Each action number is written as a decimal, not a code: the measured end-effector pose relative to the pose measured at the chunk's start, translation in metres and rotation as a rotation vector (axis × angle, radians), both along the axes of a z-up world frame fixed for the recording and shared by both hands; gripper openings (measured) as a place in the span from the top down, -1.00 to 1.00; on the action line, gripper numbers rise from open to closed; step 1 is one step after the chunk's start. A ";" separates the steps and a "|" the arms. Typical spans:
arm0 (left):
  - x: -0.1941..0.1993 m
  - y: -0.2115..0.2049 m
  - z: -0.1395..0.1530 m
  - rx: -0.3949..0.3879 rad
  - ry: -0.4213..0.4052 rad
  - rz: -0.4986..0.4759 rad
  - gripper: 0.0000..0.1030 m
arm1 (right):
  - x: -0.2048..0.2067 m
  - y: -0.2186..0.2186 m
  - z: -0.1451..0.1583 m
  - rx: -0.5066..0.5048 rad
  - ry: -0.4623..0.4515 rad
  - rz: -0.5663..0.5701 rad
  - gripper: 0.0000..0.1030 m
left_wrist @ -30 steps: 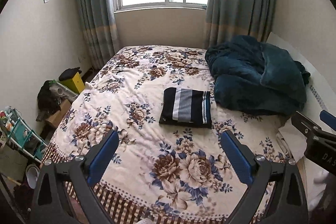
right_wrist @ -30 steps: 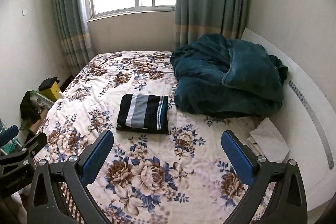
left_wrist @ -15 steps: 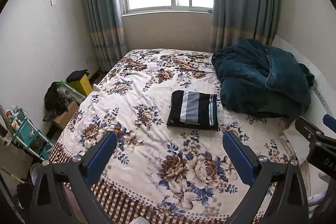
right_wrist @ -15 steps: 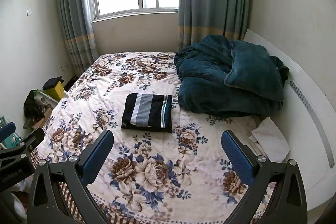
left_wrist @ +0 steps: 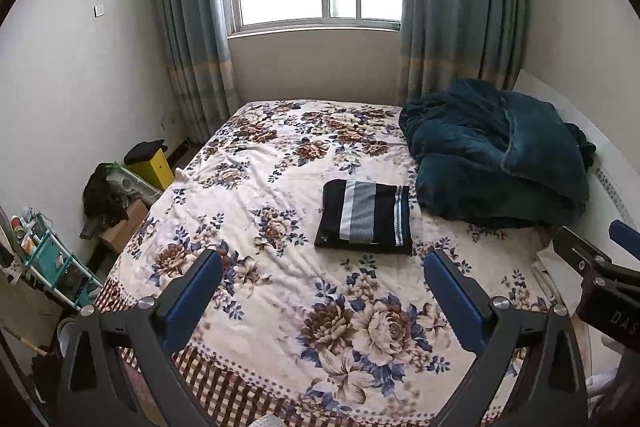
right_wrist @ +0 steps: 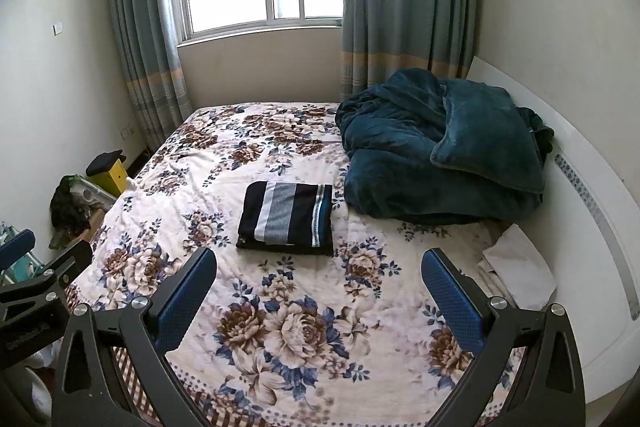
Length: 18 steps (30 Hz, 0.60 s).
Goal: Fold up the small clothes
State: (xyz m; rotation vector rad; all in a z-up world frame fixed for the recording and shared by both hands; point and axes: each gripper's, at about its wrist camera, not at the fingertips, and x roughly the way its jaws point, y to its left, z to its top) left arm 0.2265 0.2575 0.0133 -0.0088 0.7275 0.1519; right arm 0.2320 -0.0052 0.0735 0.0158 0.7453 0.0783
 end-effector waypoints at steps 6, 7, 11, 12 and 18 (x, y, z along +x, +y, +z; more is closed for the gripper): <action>0.001 -0.001 0.004 0.001 -0.005 -0.001 -1.00 | 0.001 0.001 -0.001 -0.004 -0.001 0.001 -1.00; 0.001 0.000 0.005 0.002 -0.005 -0.003 -1.00 | 0.001 0.001 -0.001 -0.002 0.000 -0.001 -1.00; 0.002 -0.002 0.005 0.005 -0.005 -0.001 -1.00 | 0.004 0.000 -0.001 -0.002 0.000 0.002 -1.00; 0.002 -0.002 0.005 0.005 -0.006 -0.003 -1.00 | 0.003 0.000 -0.001 0.001 0.000 0.002 -1.00; 0.005 -0.004 0.009 0.009 -0.009 -0.009 -1.00 | 0.004 -0.001 -0.001 -0.004 -0.004 0.004 -1.00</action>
